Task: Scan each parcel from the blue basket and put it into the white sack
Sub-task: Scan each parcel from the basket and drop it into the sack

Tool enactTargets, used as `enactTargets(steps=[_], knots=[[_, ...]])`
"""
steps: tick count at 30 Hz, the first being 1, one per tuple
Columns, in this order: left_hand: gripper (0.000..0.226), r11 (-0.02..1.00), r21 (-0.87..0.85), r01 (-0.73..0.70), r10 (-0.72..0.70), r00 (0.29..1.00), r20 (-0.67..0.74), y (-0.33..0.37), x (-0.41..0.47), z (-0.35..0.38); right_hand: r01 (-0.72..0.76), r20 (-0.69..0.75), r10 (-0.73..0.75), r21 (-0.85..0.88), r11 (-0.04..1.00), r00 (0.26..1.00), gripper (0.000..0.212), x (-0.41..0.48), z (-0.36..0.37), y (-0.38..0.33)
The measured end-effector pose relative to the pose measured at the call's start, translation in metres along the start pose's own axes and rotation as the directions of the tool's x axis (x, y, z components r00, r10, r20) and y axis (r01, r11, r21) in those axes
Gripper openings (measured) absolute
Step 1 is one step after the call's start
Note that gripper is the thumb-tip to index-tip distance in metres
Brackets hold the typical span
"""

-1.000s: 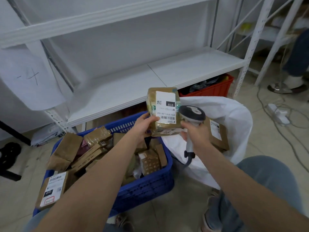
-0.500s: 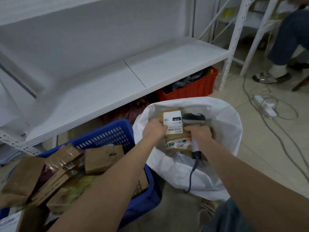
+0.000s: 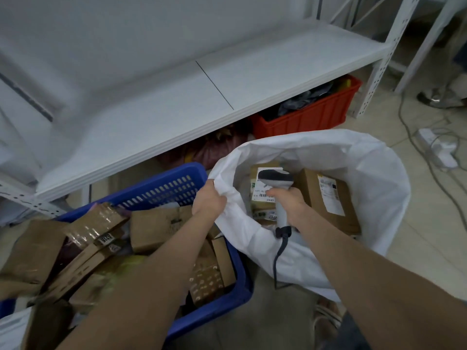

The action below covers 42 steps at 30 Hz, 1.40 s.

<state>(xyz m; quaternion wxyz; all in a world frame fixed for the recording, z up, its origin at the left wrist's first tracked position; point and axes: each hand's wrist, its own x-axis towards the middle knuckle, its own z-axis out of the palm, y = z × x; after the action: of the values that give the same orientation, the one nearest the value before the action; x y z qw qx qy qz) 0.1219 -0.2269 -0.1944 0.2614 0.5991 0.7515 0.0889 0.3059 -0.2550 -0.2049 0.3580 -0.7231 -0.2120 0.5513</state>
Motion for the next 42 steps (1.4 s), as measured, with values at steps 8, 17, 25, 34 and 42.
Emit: enactTargets(steps=[8,17,25,34,42], knots=[[0.072,0.970,-0.242,0.022,0.006,0.993,0.114,-0.017,-0.034,-0.023,0.055,0.004,-0.055,0.041,0.998,0.998,0.034,-0.048,-0.007,-0.014],[0.061,0.980,-0.160,0.117,-0.103,0.990,0.096,-0.103,-0.125,-0.075,0.168,0.174,-0.169,0.022,0.986,0.970,0.017,-0.168,0.051,-0.002],[0.020,0.962,-0.227,0.151,-0.144,0.988,0.050,-0.200,-0.146,-0.107,0.158,0.345,-0.110,-0.113,0.981,0.932,0.016,-0.217,0.156,0.023],[0.075,0.898,-0.335,0.286,-0.366,0.906,-0.210,-0.274,-0.051,-0.159,-0.051,0.406,0.101,-0.134,0.990,0.908,0.020,-0.167,0.291,-0.001],[0.058,0.657,-0.631,0.413,-0.589,0.803,-0.087,-0.315,0.032,-0.151,0.023,0.439,0.035,-0.126,0.992,0.898,0.043,-0.094,0.376,-0.020]])
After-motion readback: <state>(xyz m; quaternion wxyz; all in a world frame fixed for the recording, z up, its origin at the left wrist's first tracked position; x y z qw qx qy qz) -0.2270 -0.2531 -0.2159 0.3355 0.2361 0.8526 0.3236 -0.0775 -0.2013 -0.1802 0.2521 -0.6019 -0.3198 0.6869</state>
